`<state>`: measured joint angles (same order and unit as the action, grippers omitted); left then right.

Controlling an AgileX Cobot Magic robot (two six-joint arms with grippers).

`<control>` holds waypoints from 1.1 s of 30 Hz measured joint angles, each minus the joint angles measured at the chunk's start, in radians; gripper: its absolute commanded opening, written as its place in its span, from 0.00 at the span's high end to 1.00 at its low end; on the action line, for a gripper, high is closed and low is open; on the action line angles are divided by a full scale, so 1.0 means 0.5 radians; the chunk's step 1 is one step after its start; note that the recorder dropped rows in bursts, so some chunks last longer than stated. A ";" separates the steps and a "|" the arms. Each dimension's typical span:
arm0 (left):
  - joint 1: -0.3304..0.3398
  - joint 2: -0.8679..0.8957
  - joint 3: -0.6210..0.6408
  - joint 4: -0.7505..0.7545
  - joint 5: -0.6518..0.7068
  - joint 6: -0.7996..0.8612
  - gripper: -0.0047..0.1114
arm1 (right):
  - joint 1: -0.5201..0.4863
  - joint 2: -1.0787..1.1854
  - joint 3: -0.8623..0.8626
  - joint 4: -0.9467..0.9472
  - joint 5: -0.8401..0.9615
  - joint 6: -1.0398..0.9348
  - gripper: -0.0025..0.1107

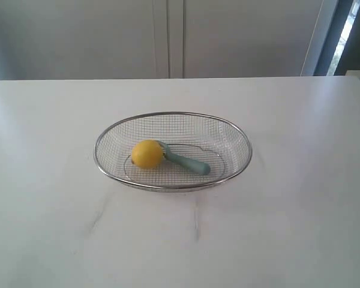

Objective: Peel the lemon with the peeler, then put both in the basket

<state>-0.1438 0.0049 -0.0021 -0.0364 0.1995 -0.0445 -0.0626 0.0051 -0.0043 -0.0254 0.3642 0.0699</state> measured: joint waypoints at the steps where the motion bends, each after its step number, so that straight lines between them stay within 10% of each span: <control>1: 0.000 0.000 0.000 0.000 0.000 0.000 0.96 | -0.003 0.000 0.000 -0.003 0.000 0.014 0.98; 33: 0.000 0.000 0.000 0.000 0.000 0.000 0.96 | 0.172 0.000 0.000 -0.032 -0.088 0.032 0.98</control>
